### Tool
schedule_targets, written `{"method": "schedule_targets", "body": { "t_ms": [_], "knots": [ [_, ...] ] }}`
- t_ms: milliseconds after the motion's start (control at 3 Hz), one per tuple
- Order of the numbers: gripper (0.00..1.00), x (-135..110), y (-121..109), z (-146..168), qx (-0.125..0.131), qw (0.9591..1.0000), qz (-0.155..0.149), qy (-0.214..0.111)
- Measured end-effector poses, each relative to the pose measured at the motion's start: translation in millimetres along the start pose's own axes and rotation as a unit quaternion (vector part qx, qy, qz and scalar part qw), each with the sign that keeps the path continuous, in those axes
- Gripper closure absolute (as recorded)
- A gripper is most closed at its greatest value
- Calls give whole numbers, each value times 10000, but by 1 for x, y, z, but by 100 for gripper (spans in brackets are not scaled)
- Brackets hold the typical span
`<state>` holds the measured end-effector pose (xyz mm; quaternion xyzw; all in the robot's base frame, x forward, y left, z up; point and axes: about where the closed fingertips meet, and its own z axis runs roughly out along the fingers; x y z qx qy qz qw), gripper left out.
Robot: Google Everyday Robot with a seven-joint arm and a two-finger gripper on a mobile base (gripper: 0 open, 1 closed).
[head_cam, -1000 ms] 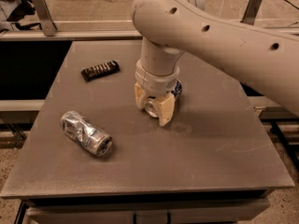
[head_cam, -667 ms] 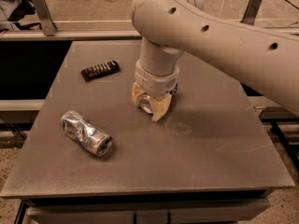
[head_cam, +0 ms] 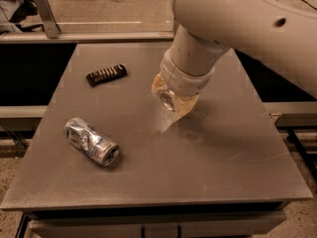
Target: Pick pepsi can
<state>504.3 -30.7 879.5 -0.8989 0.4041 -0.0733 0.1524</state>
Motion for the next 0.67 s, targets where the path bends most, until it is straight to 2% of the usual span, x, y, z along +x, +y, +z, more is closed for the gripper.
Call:
{"method": "schedule_targets", "body": {
  "t_ms": [333,667],
  "knots": [
    [100,2,11,-48,719,9972,97,163],
    [100,2,11,-48,710,9973,92,162]
  ]
}}
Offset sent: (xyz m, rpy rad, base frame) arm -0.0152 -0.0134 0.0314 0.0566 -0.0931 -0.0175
